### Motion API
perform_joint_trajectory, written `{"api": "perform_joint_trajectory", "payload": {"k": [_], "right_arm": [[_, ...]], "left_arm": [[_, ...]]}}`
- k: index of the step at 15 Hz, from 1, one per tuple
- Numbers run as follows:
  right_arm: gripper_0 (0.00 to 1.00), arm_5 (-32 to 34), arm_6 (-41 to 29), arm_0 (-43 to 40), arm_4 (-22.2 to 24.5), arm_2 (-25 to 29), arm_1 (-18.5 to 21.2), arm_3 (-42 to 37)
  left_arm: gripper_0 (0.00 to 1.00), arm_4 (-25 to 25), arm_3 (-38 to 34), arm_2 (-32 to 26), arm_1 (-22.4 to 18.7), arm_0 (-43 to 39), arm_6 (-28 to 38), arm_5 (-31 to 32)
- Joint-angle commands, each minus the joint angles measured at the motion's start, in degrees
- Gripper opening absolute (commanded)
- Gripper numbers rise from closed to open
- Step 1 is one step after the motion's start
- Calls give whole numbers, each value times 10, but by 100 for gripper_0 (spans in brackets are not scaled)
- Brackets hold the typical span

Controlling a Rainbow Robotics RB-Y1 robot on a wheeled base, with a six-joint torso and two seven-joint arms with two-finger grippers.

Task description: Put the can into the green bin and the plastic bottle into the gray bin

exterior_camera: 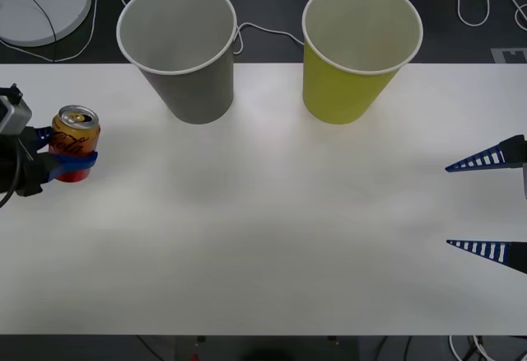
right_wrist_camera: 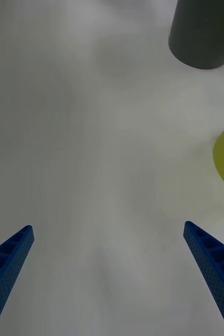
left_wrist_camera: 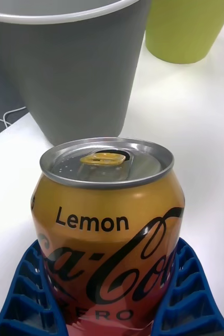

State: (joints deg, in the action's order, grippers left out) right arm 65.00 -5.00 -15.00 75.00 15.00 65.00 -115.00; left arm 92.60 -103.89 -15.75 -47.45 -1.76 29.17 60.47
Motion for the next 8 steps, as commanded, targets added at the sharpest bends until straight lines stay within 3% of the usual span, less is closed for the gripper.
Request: {"api": "perform_joint_trajectory", "payload": {"k": [1, 8], "right_arm": [[100, 0, 0, 0, 0, 0, 0, 0], [100, 0, 0, 0, 0, 0, 0, 0]], "left_arm": [[0, 14, -46, 0, -45, 1, 65, 21], [0, 5, -130, 10, -141, 79, 215, 112]]}}
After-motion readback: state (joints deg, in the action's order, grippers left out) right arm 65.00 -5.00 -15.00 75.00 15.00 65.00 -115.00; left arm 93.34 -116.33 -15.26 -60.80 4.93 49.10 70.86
